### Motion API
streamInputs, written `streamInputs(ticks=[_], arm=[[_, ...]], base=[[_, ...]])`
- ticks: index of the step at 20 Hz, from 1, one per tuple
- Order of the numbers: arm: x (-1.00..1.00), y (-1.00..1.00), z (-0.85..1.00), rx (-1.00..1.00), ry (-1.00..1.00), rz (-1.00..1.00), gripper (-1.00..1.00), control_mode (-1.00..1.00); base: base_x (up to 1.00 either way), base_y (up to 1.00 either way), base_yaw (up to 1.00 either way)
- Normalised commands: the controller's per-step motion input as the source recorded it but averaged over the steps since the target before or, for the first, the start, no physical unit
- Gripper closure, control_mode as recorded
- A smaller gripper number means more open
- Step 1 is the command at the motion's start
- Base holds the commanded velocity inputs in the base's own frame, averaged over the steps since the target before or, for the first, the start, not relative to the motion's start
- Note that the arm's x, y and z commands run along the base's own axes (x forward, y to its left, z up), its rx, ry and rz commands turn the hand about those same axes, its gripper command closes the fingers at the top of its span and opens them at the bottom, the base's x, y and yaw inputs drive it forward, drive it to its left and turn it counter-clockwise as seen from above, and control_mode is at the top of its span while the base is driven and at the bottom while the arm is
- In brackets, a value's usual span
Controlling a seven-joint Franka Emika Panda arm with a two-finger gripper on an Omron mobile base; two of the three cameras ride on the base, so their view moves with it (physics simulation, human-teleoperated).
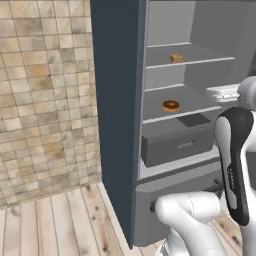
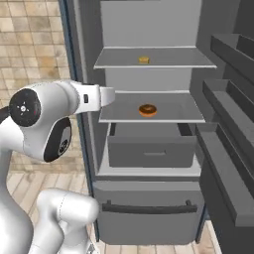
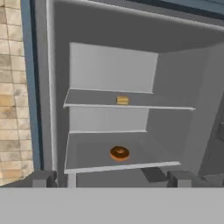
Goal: Take the cake and donut from the fridge and place them on the empty tray on the dining counter.
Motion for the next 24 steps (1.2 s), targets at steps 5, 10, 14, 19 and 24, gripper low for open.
streamInputs(ticks=[5,10,14,19,24], arm=[[0.00,0.00,0.00,0.00,0.00,0.00,-1.00,1.00],[0.00,0.00,0.00,0.00,0.00,0.00,-1.00,1.00],[0.00,0.00,0.00,0.00,0.00,0.00,-1.00,1.00],[0.00,0.00,0.00,0.00,0.00,0.00,-1.00,1.00],[0.00,0.00,0.00,0.00,0.00,0.00,-1.00,1.00]], base=[[0.41,-0.08,0.34],[0.53,-0.49,-0.03],[0.22,-0.78,-0.13],[0.53,-0.15,-0.06],[0.89,0.02,0.00]])
